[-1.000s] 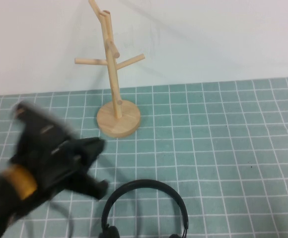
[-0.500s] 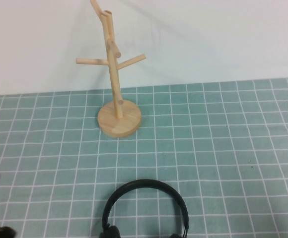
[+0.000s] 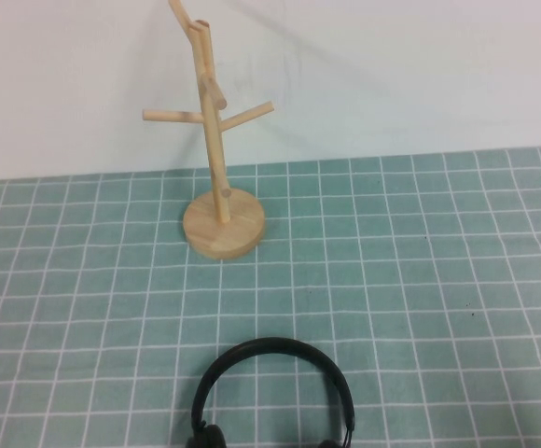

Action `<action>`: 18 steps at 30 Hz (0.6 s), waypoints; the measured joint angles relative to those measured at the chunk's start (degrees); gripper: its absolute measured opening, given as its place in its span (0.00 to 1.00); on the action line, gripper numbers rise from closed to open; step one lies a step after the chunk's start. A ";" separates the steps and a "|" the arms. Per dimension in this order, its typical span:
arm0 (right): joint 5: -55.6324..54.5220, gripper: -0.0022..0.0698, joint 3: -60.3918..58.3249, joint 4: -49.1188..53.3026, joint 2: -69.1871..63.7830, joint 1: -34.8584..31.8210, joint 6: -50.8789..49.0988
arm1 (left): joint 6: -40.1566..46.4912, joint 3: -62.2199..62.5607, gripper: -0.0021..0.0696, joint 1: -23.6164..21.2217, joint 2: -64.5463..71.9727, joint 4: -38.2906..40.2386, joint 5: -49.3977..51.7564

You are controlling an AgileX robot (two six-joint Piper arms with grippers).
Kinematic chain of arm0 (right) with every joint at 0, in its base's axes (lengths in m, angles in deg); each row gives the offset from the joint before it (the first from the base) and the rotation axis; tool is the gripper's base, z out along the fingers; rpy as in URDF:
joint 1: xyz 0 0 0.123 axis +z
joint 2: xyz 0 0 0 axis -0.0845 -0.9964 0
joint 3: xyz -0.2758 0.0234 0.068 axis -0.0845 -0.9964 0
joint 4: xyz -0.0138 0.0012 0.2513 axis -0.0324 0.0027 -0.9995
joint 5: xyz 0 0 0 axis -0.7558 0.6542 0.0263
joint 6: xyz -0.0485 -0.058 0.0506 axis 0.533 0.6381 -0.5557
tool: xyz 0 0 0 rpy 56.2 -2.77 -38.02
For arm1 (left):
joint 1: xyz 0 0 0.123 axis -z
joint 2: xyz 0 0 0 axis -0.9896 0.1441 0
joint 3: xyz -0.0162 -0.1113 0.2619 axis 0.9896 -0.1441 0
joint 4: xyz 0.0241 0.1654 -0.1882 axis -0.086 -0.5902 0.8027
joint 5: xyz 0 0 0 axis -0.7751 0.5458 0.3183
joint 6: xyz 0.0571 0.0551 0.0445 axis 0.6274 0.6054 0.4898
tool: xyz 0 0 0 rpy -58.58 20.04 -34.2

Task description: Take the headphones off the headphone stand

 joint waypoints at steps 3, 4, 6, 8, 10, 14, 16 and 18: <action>0.00 0.02 0.00 0.00 0.00 0.00 0.00 | -0.23 0.00 0.03 0.00 -0.22 -0.09 5.52; 0.00 0.02 0.00 0.00 0.00 0.00 0.00 | -0.36 0.00 0.03 0.00 -0.22 -0.09 7.54; 0.00 0.02 0.00 0.00 0.00 0.00 0.00 | -0.38 0.00 0.03 0.00 -0.22 -0.13 11.70; 0.00 0.02 0.00 0.00 0.00 0.00 0.00 | -0.48 -0.03 0.03 0.00 -0.22 -0.13 15.23; 0.00 0.02 0.00 0.00 0.00 0.00 0.00 | -0.61 -0.03 0.03 0.00 -0.22 -0.13 15.95; 0.00 0.02 0.00 0.00 0.00 0.00 0.00 | -0.61 -0.03 0.03 0.00 -0.34 -0.13 16.05; 0.00 0.02 0.00 0.00 0.00 0.00 0.00 | -0.61 -0.03 0.03 0.00 -0.34 -0.13 16.05; 0.00 0.02 0.00 0.00 0.00 0.00 0.00 | -0.61 -0.03 0.03 0.00 -0.34 -0.13 16.07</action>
